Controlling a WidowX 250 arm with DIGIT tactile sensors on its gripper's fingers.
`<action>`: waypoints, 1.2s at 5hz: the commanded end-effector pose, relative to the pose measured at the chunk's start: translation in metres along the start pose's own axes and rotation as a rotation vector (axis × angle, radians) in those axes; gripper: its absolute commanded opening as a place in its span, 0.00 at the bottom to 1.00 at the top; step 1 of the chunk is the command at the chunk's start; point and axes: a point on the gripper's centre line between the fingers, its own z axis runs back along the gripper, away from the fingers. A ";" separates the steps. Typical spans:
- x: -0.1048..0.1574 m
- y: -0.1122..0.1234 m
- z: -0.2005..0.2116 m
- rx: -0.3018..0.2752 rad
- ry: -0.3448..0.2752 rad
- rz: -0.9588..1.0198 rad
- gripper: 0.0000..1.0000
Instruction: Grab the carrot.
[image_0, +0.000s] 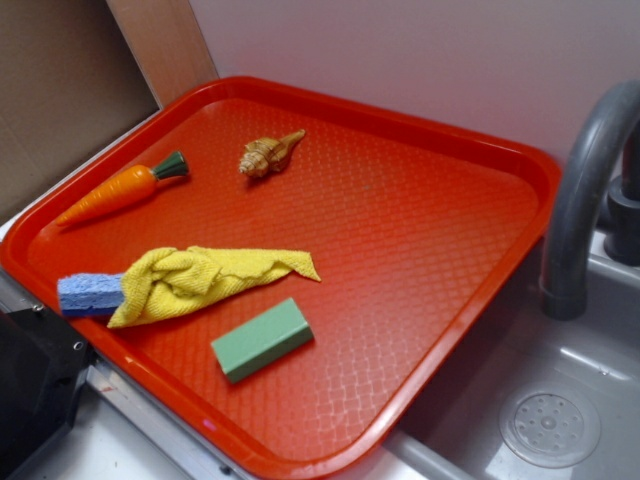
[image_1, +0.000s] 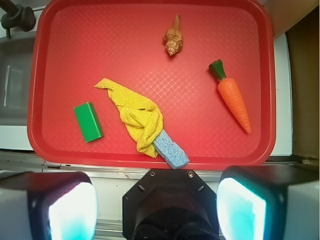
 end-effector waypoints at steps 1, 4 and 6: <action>0.039 0.060 -0.018 -0.065 -0.028 -0.162 1.00; 0.071 0.100 -0.090 -0.003 0.065 -0.209 1.00; 0.076 0.098 -0.137 0.027 0.130 -0.215 1.00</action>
